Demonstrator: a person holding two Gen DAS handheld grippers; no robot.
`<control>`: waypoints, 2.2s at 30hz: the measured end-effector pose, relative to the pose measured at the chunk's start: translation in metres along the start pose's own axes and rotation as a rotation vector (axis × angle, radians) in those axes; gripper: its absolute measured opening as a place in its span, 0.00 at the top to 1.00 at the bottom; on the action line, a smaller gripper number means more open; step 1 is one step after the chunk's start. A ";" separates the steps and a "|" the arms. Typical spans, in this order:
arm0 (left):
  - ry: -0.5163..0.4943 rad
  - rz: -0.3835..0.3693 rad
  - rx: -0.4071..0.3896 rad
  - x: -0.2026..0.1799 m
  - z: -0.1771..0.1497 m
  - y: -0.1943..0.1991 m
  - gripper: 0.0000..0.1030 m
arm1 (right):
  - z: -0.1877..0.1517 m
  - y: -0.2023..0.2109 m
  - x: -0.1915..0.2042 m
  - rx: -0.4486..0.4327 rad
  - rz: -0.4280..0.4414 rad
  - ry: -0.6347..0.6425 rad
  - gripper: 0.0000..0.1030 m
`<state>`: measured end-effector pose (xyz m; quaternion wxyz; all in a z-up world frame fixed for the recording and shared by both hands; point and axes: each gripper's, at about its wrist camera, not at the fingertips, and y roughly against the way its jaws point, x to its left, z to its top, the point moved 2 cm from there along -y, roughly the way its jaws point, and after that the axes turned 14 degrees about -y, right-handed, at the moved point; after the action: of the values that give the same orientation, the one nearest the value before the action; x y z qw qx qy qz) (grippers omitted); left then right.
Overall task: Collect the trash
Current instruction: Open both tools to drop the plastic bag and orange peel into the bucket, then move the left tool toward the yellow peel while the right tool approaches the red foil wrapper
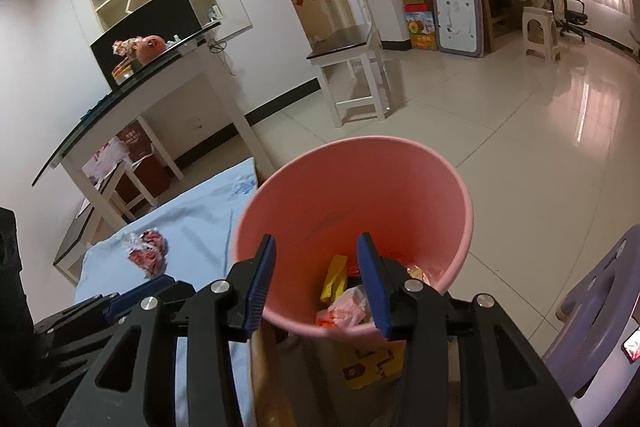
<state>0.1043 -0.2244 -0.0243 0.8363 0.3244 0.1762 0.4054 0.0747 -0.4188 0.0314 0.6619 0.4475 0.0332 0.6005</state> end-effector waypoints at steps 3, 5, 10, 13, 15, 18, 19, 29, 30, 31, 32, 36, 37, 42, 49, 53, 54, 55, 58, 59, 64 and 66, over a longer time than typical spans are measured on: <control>0.006 0.020 0.000 0.003 -0.006 0.009 0.70 | -0.009 0.008 0.007 0.006 0.008 0.015 0.59; 0.003 0.038 -0.007 0.003 -0.012 0.016 0.70 | -0.013 0.014 0.012 0.007 0.015 0.033 0.59; 0.010 0.064 -0.009 0.005 -0.028 0.029 0.70 | -0.027 0.022 0.024 0.013 0.026 0.059 0.59; 0.019 0.073 -0.015 0.011 -0.039 0.038 0.70 | -0.036 0.025 0.030 0.023 0.034 0.077 0.59; 0.022 0.086 -0.021 0.014 -0.046 0.043 0.70 | -0.045 0.026 0.036 0.025 0.046 0.090 0.59; 0.031 0.113 -0.022 0.024 -0.059 0.053 0.70 | -0.056 0.026 0.047 0.039 0.060 0.110 0.59; 0.031 0.128 -0.021 0.028 -0.063 0.058 0.70 | -0.061 0.025 0.052 0.046 0.064 0.124 0.59; 0.050 0.298 -0.023 0.086 -0.111 0.095 0.70 | -0.093 0.004 0.099 0.066 0.091 0.205 0.59; 0.060 0.309 -0.025 0.093 -0.115 0.098 0.70 | -0.097 0.001 0.105 0.067 0.098 0.214 0.59; 0.071 0.318 -0.026 0.099 -0.120 0.102 0.70 | -0.100 -0.002 0.109 0.066 0.101 0.220 0.59; 0.085 0.329 -0.025 0.108 -0.126 0.104 0.70 | -0.103 -0.005 0.113 0.066 0.105 0.229 0.59; 0.094 0.378 -0.009 0.129 -0.144 0.111 0.70 | -0.121 -0.015 0.128 0.082 0.113 0.282 0.59; 0.094 0.382 -0.008 0.132 -0.146 0.112 0.70 | -0.124 -0.016 0.133 0.074 0.116 0.301 0.59; 0.023 0.432 -0.018 0.139 -0.147 0.119 0.70 | -0.129 -0.015 0.146 0.000 0.152 0.348 0.59; 0.014 0.382 0.044 0.134 -0.153 0.114 0.70 | -0.138 -0.017 0.157 0.015 0.144 0.458 0.59; 0.019 0.370 0.049 0.133 -0.155 0.114 0.70 | -0.142 -0.012 0.159 0.023 0.153 0.487 0.59; 0.021 0.364 0.053 0.133 -0.156 0.114 0.70 | -0.145 -0.013 0.159 0.047 0.154 0.500 0.59; 0.023 0.358 0.056 0.133 -0.157 0.115 0.70 | -0.146 -0.013 0.159 0.063 0.154 0.503 0.59; 0.020 0.336 0.056 0.133 -0.160 0.119 0.70 | -0.148 -0.011 0.157 0.089 0.158 0.488 0.59; 0.011 0.329 0.059 0.132 -0.161 0.119 0.70 | -0.148 -0.009 0.156 0.090 0.161 0.477 0.59; -0.027 0.281 0.077 0.123 -0.164 0.121 0.70 | -0.146 0.001 0.151 0.076 0.154 0.426 0.59; -0.047 0.270 0.087 0.119 -0.166 0.121 0.70 | -0.145 0.004 0.150 0.060 0.149 0.415 0.59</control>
<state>0.0159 -0.0077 -0.0662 0.7632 0.3903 0.1288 0.4985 0.0289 -0.2154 0.0220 0.5812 0.3348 0.1534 0.7256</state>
